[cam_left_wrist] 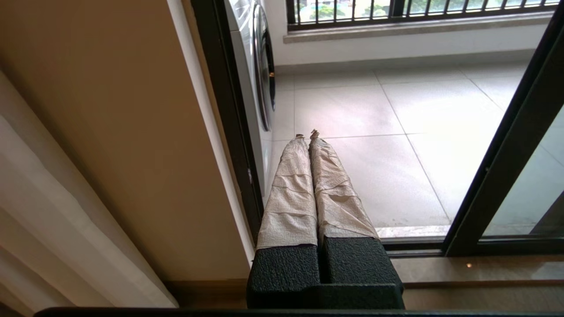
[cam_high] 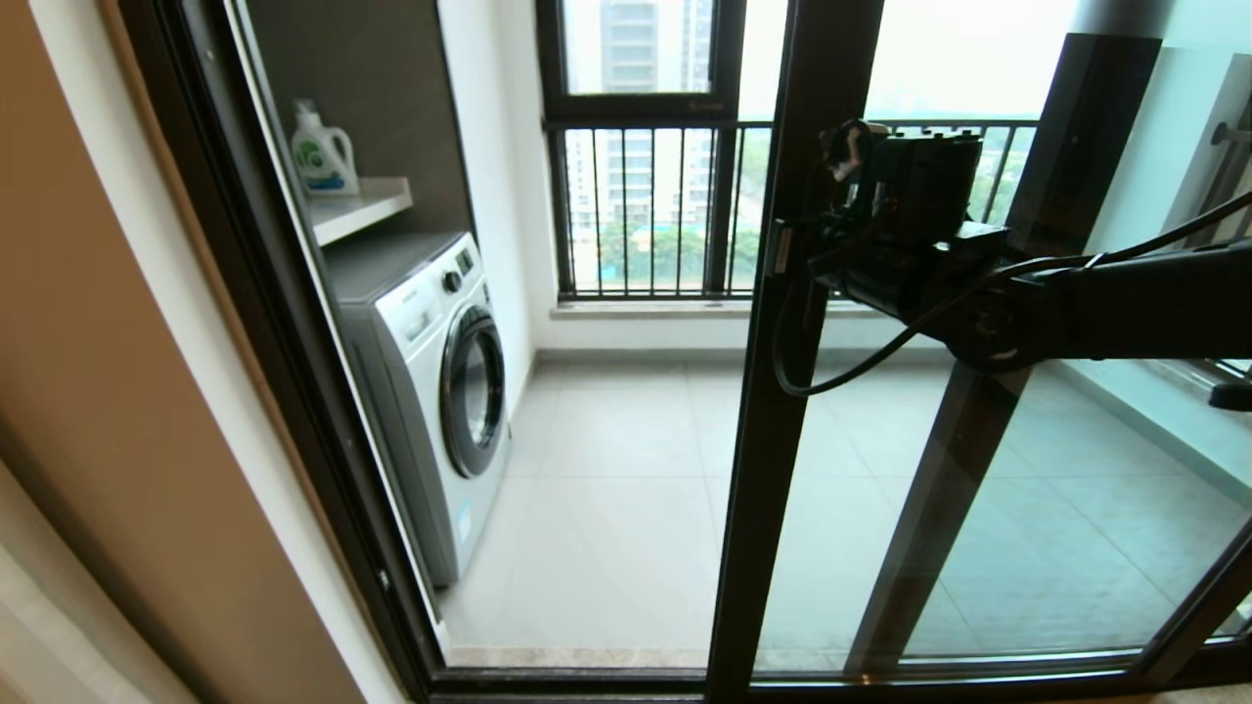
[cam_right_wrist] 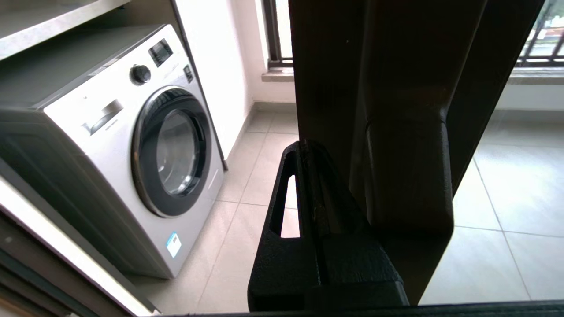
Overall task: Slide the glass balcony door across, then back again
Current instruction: Open the slid door
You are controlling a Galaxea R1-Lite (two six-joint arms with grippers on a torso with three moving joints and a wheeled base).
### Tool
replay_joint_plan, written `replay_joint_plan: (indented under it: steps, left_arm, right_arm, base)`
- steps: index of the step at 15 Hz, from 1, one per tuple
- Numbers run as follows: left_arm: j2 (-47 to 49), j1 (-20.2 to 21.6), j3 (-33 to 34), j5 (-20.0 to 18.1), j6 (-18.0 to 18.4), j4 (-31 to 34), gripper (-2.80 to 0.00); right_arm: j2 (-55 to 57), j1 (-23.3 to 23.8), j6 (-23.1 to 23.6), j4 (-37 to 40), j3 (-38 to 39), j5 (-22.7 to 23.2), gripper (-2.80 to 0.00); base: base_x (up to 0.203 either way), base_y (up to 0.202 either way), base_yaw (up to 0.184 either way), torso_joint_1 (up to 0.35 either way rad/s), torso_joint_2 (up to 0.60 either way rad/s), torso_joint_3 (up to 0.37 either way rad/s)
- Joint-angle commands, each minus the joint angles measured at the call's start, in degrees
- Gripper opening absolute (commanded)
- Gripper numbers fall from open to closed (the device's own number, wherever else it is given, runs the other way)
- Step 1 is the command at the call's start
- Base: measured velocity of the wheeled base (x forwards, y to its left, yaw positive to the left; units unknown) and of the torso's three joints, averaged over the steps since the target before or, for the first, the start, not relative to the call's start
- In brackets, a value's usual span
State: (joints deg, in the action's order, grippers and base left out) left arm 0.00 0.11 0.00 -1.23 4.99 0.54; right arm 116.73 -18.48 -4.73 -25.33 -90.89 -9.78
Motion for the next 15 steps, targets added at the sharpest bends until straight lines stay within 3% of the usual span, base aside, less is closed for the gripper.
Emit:
replay_joint_plan:
  steps: [1, 11, 15]
  left_arm:
    - [0.09, 0.07, 0.00, 0.00, 0.02, -0.01, -2.80]
    - [0.09, 0.07, 0.00, 0.00, 0.02, -0.01, -2.80]
    - [0.09, 0.01, 0.00, 0.00, 0.07, -0.01, -2.80]
  right_arm:
    - [-2.50, 1.97, -0.02, -0.16, 1.56, 0.40, -2.80]
    - [-6.16, 7.83, -0.02, -0.17, 6.14, 1.68, -2.80]
    - [-6.27, 11.65, -0.02, -0.16, 6.68, 4.39, -2.80]
  base:
    - [0.000, 0.000, 0.000, 0.000, 0.00, 0.000]
    - [0.000, 0.000, 0.000, 0.000, 0.00, 0.000]
    - [0.000, 0.000, 0.000, 0.000, 0.00, 0.000]
